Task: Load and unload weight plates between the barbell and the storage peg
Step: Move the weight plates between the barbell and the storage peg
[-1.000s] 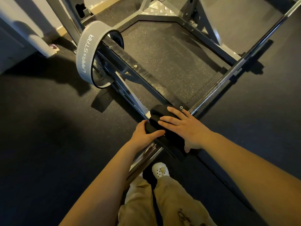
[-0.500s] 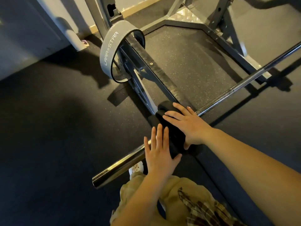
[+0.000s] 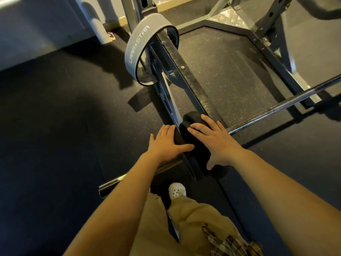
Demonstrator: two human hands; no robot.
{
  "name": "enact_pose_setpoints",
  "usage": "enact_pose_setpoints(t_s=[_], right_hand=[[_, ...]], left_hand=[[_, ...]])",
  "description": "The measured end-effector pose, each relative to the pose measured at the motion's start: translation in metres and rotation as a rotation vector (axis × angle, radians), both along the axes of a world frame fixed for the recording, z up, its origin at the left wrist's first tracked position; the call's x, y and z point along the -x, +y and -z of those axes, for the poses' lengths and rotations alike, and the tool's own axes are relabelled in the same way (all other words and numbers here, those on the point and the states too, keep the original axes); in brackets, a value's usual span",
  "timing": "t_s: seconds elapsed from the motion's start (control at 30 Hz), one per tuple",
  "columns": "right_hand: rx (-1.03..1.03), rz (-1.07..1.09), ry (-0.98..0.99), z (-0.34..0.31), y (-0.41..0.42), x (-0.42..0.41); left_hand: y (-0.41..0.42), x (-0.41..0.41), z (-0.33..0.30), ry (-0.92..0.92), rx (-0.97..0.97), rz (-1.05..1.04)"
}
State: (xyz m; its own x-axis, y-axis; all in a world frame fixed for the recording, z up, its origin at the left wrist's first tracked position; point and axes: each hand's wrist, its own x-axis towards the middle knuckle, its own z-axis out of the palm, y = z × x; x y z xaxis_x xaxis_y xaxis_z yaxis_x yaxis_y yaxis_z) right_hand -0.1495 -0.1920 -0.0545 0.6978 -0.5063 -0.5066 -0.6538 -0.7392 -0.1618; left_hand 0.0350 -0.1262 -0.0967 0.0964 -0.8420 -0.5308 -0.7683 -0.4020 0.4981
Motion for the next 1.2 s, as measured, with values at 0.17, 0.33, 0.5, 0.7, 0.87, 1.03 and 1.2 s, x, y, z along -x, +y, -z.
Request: enact_pose_setpoints(t_s=[0.17, 0.33, 0.5, 0.7, 0.87, 1.03, 1.2], right_hand=[[-0.024, 0.000, -0.010, -0.001, -0.003, -0.003], [-0.036, -0.007, -0.002, -0.002, -0.006, -0.004], [-0.018, -0.010, -0.021, -0.001, -0.003, 0.001], [-0.023, 0.000, -0.033, -0.003, -0.001, -0.001], [-0.012, 0.007, -0.042, -0.001, -0.002, -0.002], [0.021, -0.005, -0.059, 0.004, 0.001, 0.002], [-0.003, 0.003, -0.038, 0.000, -0.003, 0.000]], left_hand=[[-0.019, -0.021, 0.010, 0.385, -0.191, -0.156], [-0.027, -0.027, 0.013, 0.445, -0.250, -0.149], [-0.006, -0.013, 0.009, 0.262, -0.052, -0.086], [0.047, 0.032, 0.004, -0.141, 0.296, -0.005], [0.087, 0.067, 0.022, -0.416, 0.495, 0.127], [0.091, 0.066, 0.026, -0.442, 0.525, 0.114], [0.071, 0.054, 0.018, -0.334, 0.477, 0.075]])
